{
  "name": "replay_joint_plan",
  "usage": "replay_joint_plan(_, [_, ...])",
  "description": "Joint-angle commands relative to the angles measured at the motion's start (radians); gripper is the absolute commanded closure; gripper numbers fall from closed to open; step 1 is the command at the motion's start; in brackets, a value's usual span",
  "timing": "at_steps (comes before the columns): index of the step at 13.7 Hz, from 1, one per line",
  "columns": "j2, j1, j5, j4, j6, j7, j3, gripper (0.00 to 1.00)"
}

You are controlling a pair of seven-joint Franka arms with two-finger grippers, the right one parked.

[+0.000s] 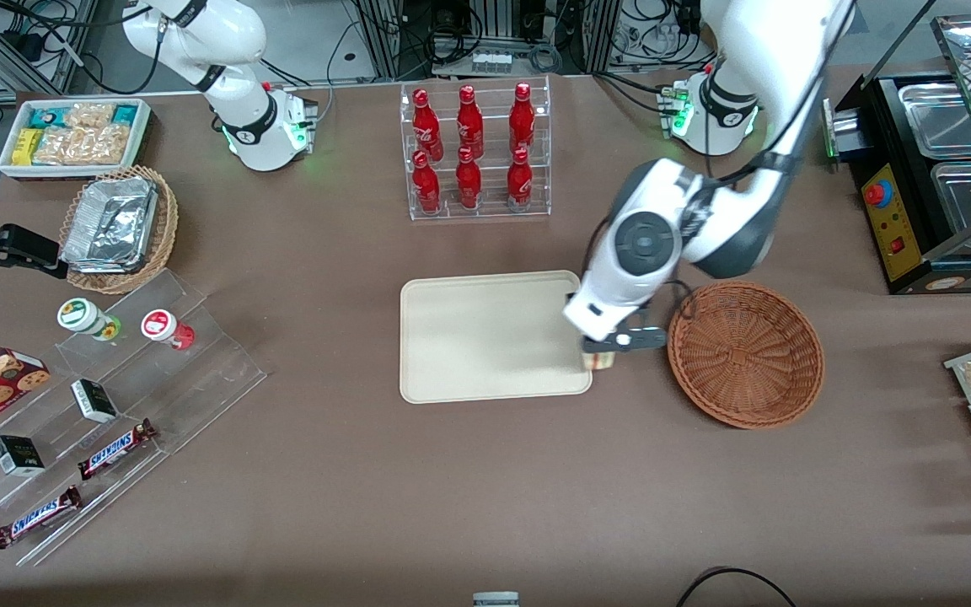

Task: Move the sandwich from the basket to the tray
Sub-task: 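Lift the sandwich and carry it with the left gripper over the tray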

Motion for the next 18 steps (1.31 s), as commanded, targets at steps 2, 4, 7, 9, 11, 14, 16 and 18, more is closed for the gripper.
replay_joint_plan(2, [0.130,-0.093,0.007,0.157,-0.041,-0.086,0.012,1.00])
replay_joint_plan(4, [0.181,-0.137,0.005,0.212,-0.040,-0.120,0.012,1.00])
replay_joint_plan(7, [0.249,-0.188,0.005,0.280,-0.026,-0.143,0.012,1.00])
replay_joint_plan(9, [0.307,-0.220,0.010,0.343,-0.026,-0.192,0.016,1.00])
replay_joint_plan(11, [0.341,-0.242,0.042,0.377,-0.026,-0.230,0.019,1.00])
replay_joint_plan(14, [0.358,-0.245,0.068,0.395,-0.026,-0.258,0.019,1.00])
replay_joint_plan(16, [0.367,-0.254,0.077,0.395,-0.026,-0.276,0.021,1.00])
replay_joint_plan(18, [0.375,-0.254,0.090,0.398,-0.023,-0.292,0.021,1.00])
